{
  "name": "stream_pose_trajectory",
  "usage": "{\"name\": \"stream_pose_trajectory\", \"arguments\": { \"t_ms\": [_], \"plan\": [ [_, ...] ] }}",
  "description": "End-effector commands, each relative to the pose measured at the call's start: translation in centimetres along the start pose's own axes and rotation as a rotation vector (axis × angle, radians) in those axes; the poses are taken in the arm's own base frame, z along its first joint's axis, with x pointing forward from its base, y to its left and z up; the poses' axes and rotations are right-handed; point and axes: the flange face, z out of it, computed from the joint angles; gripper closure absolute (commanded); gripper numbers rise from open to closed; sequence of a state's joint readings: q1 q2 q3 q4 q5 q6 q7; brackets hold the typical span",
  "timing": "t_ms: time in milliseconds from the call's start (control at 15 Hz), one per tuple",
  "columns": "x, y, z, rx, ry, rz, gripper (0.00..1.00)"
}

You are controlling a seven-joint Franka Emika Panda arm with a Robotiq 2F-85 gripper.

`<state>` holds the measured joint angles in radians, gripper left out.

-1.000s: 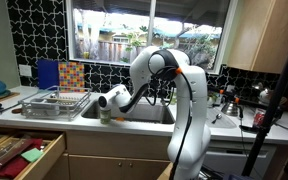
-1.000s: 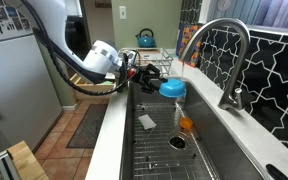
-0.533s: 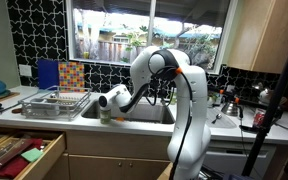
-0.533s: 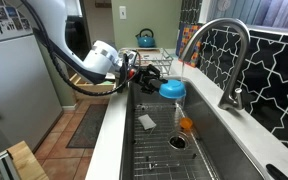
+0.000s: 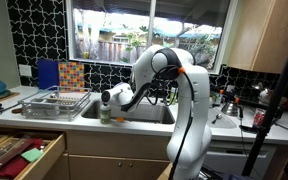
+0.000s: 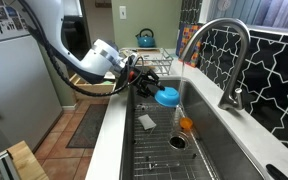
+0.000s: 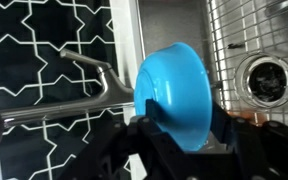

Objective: Move the blue bowl to the left and open the faucet then place the blue bowl under the running faucet and set it back down on the counter

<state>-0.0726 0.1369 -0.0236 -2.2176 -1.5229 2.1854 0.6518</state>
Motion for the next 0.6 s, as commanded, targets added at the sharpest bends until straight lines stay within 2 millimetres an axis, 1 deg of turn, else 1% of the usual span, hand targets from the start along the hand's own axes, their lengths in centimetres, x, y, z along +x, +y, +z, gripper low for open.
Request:
{"name": "stream_pose_trajectory", "arguments": {
  "t_ms": [0,67,267,333,400,467,533],
  "plan": [
    [-2.3,0.3,-0.2,0.149,-0.052,-0.063,0.72],
    [-2.7,0.4,-0.3,0.204,-0.041,-0.086,0.72],
    [-3.6,0.4,-0.1,0.273,-0.09,-0.112,0.72],
    [-3.9,0.6,0.0,0.293,-0.08,-0.117,0.72],
    [-4.1,0.7,-0.1,0.315,-0.022,-0.13,0.72],
    [-4.2,0.8,0.3,0.231,-0.087,-0.113,0.72],
    [-4.6,0.8,0.3,0.293,-0.07,-0.133,0.72]
  ]
}}
